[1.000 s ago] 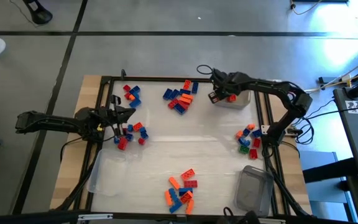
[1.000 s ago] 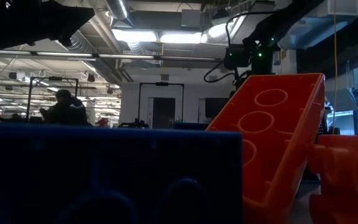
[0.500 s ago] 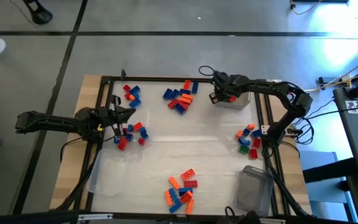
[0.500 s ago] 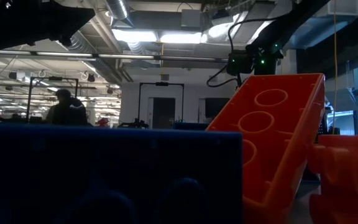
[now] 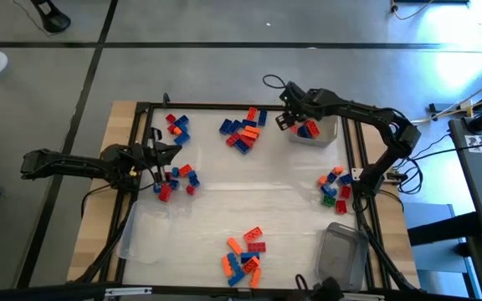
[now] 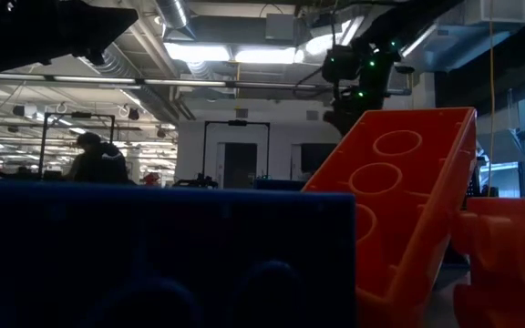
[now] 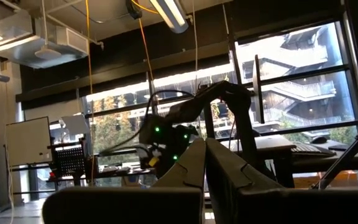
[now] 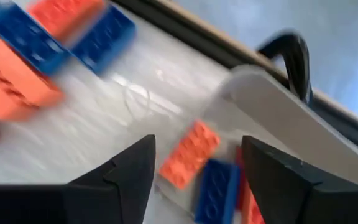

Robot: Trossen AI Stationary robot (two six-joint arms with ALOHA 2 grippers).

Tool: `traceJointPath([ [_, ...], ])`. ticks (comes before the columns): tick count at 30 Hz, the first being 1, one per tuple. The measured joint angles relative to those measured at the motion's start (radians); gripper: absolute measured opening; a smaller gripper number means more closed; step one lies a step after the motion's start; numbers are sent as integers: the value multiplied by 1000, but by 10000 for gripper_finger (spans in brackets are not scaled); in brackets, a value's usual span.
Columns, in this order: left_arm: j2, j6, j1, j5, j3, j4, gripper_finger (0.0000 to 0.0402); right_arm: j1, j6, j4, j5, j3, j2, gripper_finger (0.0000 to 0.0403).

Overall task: Sort blocks by size
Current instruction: Put the blue game piece into the gray bin

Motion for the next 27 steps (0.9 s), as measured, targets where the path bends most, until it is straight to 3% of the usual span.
traceJointPath([
  [7,0,6,0,0,0,0,0,75,-95,187,-67,6,0,237],
  [18,0,-2,0,0,0,3,0,281,-188,443,-147,-4,11,237],
  [27,0,-2,0,0,0,7,0,396,-332,532,-151,-11,146,237],
])
